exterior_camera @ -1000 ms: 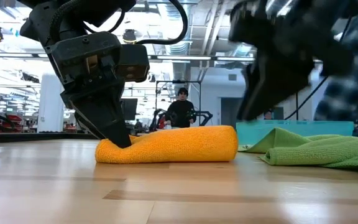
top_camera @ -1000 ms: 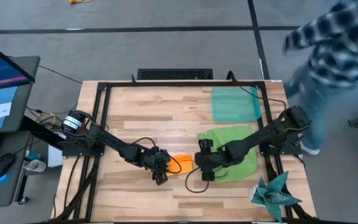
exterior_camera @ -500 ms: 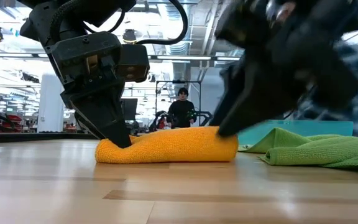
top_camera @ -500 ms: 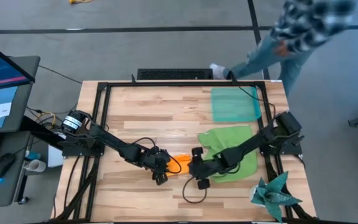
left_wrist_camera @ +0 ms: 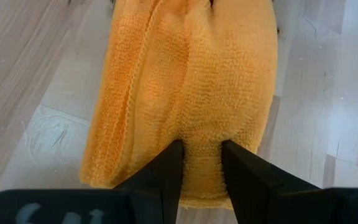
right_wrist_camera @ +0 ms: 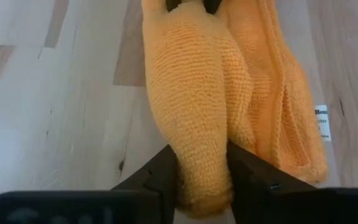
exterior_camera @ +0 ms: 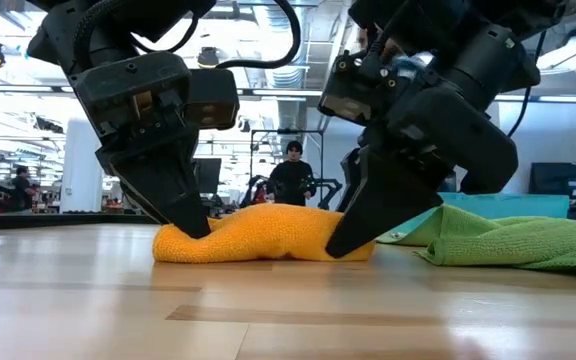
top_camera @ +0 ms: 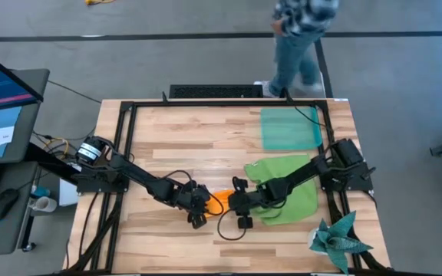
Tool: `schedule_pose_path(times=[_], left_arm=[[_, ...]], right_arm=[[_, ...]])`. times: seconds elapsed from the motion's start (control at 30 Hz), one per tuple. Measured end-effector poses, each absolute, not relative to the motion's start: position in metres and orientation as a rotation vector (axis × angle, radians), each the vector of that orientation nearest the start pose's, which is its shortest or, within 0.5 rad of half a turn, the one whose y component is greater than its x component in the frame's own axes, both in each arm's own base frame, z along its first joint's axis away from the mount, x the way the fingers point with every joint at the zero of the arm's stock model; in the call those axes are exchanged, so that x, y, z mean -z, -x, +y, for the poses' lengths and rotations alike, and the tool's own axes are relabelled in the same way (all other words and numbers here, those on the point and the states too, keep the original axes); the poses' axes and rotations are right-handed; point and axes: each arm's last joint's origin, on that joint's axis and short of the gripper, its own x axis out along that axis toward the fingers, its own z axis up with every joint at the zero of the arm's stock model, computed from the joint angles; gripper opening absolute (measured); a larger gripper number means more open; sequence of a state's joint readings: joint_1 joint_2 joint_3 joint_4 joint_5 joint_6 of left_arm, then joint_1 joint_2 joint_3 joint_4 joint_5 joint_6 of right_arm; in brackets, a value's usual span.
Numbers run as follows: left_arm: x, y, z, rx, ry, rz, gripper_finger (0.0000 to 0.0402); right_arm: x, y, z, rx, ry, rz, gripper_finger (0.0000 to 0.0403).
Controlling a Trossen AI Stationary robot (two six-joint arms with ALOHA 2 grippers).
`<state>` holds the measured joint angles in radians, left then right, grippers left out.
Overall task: Roll microfiber towels into tight, uniform cylinder then place into a basket
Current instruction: Roll the orange towel
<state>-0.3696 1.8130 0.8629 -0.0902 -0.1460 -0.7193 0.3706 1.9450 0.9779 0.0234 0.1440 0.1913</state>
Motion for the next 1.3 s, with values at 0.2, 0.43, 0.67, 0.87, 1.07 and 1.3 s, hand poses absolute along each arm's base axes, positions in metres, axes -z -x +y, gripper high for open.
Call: schedule_pose_path(times=[0.2, 0.43, 0.67, 0.87, 1.07, 1.3], left_arm=[[-0.112, -0.303, -0.114, -0.168, 0.385, 1.013, 0.0135], [-0.112, -0.304, -0.114, -0.171, 0.39, 1.005, 0.0185], [-0.113, -0.306, -0.114, -0.101, 0.35, 0.993, 0.021], [-0.131, -0.301, -0.115, -0.048, 0.294, 0.96, 0.0211], [-0.158, -0.292, -0.126, -0.007, 0.19, 0.867, 0.0211], [-0.154, -0.285, -0.146, -0.093, -0.033, 0.772, 0.0211]], right_arm=[[-0.103, -0.337, 0.127, -0.114, 0.045, 0.943, 0.0081], [-0.102, -0.336, 0.127, -0.093, -0.001, 0.964, 0.0056], [-0.101, -0.336, 0.127, -0.089, -0.009, 0.966, 0.0056], [-0.101, -0.336, 0.127, -0.096, -0.013, 0.968, 0.0056], [-0.102, -0.337, 0.123, -0.091, -0.057, 0.975, 0.0056], [-0.102, -0.339, 0.119, -0.091, -0.084, 0.98, 0.0056]])
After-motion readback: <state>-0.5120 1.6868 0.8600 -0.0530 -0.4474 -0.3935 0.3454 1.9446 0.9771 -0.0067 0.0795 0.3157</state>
